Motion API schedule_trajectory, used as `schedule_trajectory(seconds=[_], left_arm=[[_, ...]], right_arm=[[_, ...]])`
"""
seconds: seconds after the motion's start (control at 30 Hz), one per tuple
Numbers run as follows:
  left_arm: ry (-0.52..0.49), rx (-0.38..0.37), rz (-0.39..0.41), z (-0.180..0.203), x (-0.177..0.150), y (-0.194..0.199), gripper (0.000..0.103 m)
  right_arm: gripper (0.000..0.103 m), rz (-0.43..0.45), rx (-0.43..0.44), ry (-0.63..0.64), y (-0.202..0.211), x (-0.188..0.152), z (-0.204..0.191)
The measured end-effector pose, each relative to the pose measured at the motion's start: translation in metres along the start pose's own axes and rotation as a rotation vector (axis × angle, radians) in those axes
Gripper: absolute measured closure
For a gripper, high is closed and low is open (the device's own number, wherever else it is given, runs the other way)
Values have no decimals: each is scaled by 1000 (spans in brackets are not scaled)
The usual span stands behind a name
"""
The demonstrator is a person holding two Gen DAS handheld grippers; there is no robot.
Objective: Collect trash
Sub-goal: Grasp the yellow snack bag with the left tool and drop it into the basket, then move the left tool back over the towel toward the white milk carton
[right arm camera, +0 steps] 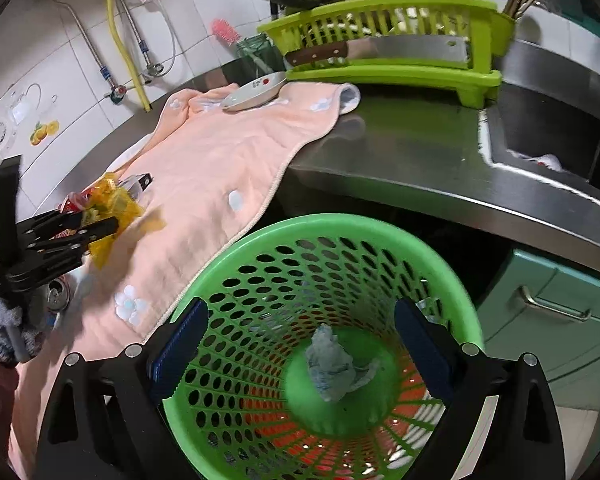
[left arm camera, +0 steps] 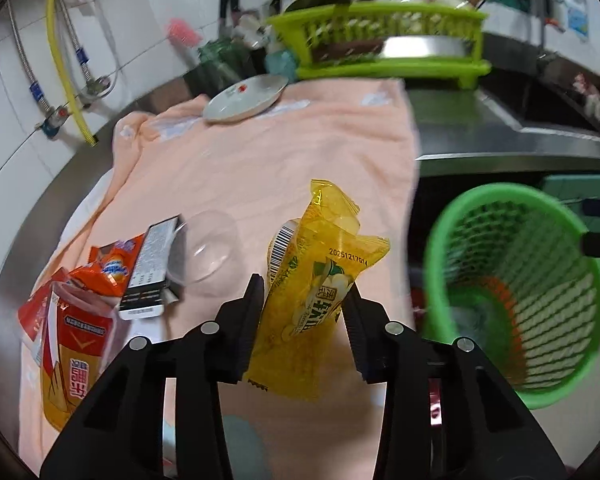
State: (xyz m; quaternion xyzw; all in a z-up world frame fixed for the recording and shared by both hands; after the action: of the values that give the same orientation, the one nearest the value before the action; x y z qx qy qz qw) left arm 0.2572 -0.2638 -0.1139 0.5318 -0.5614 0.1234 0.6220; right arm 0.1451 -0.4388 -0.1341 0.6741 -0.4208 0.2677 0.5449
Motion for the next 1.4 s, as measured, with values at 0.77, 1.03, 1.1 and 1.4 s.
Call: schedule_trajectory(seconds=[0.77,1.03,1.1,1.4], left_arm=[[151,-450,-62,189,-3,5,32],[171,-365,-42,157,-7,24,28],[181,-341,-28,143,-7,32,27],[257,-147,34,51,-20,87,25]], right_arm=[[11,187,-157,-86,81,28,62],[11,192,-131,-77,87,30,49],[11,191,-111,-64,86,31,38],[11,172,3,-9,74,33,-26]])
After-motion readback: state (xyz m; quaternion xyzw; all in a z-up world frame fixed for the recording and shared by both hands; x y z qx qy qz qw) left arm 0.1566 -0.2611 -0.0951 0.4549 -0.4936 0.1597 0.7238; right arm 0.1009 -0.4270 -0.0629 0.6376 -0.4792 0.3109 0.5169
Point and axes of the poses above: each gripper's, at about its wrist camera, not at the fingertips, and y roughly against the way its jaws point, z to its right, x to its top, the point moved 10 cm from there along -y, roughly the way its jaws point, and after that the axes turned 15 degrees about z, right-handed, at the moved point
